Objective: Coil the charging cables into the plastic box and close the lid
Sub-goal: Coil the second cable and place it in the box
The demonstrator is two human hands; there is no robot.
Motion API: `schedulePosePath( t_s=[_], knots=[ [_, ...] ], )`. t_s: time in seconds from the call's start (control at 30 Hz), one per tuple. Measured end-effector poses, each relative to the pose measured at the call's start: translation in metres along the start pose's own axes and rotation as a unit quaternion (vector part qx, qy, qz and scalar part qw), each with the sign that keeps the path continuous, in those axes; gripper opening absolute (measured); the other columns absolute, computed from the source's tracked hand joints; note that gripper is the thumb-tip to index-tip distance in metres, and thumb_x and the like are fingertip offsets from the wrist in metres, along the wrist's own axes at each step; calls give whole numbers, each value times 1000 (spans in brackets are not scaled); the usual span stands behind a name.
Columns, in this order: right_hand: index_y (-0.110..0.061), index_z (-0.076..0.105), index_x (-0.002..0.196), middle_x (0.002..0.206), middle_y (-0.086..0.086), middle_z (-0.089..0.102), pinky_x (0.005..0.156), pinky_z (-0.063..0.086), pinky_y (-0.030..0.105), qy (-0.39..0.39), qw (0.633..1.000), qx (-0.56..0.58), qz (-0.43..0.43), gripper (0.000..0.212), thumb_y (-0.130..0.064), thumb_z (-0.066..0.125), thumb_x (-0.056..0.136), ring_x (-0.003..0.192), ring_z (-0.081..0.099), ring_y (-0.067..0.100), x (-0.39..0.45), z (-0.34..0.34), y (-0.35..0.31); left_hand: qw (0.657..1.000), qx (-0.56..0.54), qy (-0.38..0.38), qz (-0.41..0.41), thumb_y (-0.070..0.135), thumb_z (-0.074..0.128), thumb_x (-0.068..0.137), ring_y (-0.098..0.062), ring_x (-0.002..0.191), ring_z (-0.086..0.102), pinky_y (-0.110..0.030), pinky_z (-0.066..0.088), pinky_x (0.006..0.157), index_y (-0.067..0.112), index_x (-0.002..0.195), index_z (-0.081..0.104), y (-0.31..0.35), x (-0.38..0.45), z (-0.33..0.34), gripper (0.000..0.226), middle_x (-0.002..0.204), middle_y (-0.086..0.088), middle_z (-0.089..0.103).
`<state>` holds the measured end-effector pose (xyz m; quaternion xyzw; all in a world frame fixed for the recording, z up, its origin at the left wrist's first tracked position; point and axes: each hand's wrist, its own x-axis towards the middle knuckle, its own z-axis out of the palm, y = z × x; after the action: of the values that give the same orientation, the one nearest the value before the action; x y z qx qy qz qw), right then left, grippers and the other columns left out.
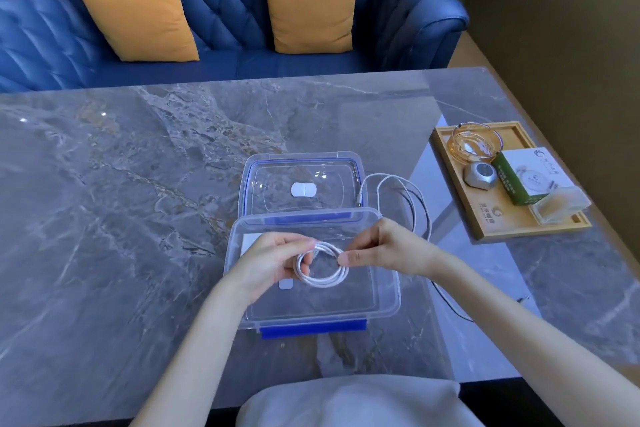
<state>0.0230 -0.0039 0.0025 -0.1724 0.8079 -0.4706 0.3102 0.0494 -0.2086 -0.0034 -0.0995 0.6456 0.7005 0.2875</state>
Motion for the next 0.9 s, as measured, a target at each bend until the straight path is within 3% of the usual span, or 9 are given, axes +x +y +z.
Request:
schedulePosePath(
  t_s=[0.1,0.27,0.4,0.5,0.6,0.67,0.73,0.8,0.9],
  knots=[
    [0,65,61,58,8,23,49,21,23,-17,1000,-7,17,38,-32,68,80,53,21,13,-1,0,-2,997,73,-8,24,14,52,91,-10,53,48,-18,47,56,5,75,63,1,1,0,22,57,6,55],
    [-3,66,63,50,-5,26,48,22,21,32,998,-7,44,35,-34,68,81,47,22,9,1,-1,-5,992,78,70,71,14,54,90,-8,53,51,-27,44,63,8,73,68,-4,5,6,23,56,9,60],
    [-19,71,69,47,-8,42,55,34,29,85,978,-181,56,25,-42,66,80,46,35,9,0,-3,-9,985,68,123,97,11,55,89,-3,51,55,-27,50,65,10,78,69,-12,3,19,17,56,9,63],
    [-10,66,80,58,-6,48,60,35,29,118,948,-286,76,35,-44,59,85,62,46,17,-2,2,-18,980,60,155,108,9,55,89,0,50,54,-27,50,66,12,83,70,-16,6,26,16,54,10,62],
    [-7,47,64,66,7,47,58,32,28,131,929,-330,108,44,-42,52,89,66,43,27,1,13,-24,974,34,200,101,9,54,89,2,48,51,-29,45,72,4,98,68,-20,12,30,18,61,6,58],
    [-9,42,56,55,6,45,46,34,25,118,959,-201,158,45,-35,52,91,51,41,23,4,16,-22,971,13,215,102,10,53,90,1,54,54,-32,46,78,6,103,67,-21,13,32,19,67,3,58],
    [-8,54,65,51,5,58,44,44,21,62,975,40,209,33,-23,47,94,40,50,15,4,12,-22,967,-13,231,109,8,52,90,0,57,56,-32,48,80,11,102,67,-21,13,32,19,71,2,60],
    [-3,63,84,72,11,72,64,52,26,-5,944,237,229,28,-13,39,94,58,66,15,1,4,-21,959,-40,253,120,8,53,90,1,56,56,-30,47,77,18,95,68,-22,13,31,19,72,2,62],
    [-5,69,98,99,6,71,85,46,30,-47,944,242,220,26,-15,45,92,89,63,20,-1,-6,-16,951,-65,275,128,10,54,90,1,58,58,-26,48,74,18,97,69,-24,13,33,18,74,3,64]
  ],
)
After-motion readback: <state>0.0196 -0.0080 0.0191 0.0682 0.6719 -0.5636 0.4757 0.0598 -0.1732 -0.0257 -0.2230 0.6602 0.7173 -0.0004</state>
